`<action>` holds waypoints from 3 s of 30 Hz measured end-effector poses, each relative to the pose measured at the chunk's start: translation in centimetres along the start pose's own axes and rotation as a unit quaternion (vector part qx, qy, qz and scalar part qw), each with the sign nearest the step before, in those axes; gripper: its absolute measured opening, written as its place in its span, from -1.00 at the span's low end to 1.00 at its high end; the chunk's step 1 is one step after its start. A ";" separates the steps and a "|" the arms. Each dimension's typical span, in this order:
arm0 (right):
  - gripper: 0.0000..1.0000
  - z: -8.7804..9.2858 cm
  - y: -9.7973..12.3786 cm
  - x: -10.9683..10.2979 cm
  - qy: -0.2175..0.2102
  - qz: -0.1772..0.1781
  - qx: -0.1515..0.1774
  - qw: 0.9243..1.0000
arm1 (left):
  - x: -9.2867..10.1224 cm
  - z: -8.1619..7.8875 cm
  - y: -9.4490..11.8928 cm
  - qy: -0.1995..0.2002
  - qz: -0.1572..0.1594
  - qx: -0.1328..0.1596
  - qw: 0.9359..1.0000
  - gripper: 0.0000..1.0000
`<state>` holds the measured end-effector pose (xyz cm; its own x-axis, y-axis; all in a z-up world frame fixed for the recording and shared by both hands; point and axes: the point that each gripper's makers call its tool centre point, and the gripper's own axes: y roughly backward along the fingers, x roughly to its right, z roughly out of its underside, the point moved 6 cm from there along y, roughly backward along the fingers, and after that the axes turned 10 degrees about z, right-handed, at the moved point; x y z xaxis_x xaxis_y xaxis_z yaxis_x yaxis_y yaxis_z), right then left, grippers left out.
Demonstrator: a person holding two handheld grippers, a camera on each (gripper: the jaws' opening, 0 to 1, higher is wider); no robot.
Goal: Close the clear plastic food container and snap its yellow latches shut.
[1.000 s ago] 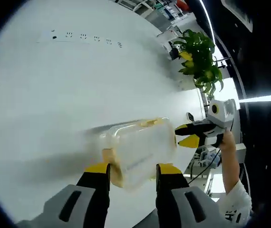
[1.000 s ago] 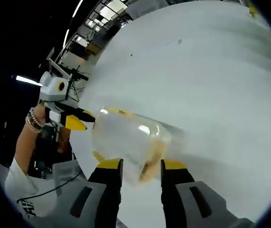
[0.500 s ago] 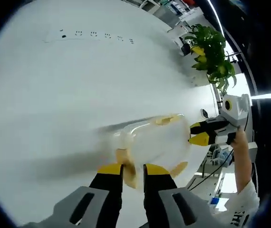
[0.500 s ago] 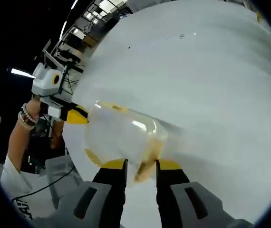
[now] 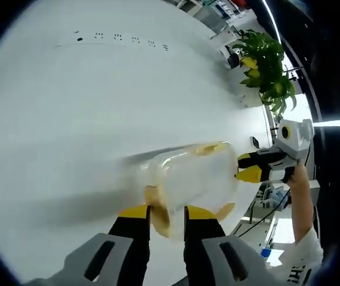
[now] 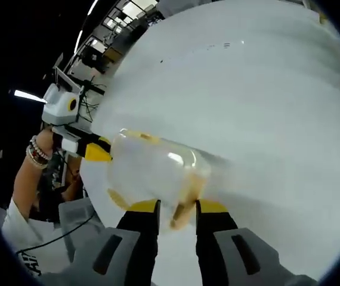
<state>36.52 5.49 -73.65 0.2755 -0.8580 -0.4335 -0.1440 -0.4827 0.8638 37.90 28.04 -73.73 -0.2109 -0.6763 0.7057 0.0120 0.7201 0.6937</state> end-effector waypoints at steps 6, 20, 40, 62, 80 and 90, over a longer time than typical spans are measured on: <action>-0.61 -0.5 -0.2 0.2 -0.004 -0.007 -0.005 1.000 | -0.3 -0.2 0.0 0.015 0.012 0.011 1.000 -0.77; -0.58 -1.7 0.4 0.4 0.005 -0.008 -0.002 1.000 | -1.0 0.0 1.0 0.015 0.041 0.032 0.999 -0.76; -0.63 -3.0 1.6 -4.1 0.177 0.050 0.086 0.979 | 3.0 -2.2 2.5 -0.198 -0.005 0.153 0.968 -0.71; -1.00 -6.3 -3.2 -6.6 0.194 0.027 0.097 0.976 | 4.6 -0.6 -3.7 -0.246 0.031 0.130 0.960 -1.00; -1.00 -7.9 -3.6 -5.6 0.196 0.033 0.100 0.975 | 6.6 4.2 -4.0 -0.311 0.051 0.063 0.947 -1.00; -1.00 -7.1 -3.5 -5.9 0.196 0.022 0.098 0.975 | 6.1 6.1 -5.3 -0.447 -0.009 0.049 0.893 -1.00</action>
<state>42.09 13.49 -72.27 0.6025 -0.7635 -0.2326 -0.3322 -0.5049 0.7967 30.61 21.07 -73.94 -0.9066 -0.3258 0.2682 -0.0754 0.7505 0.6566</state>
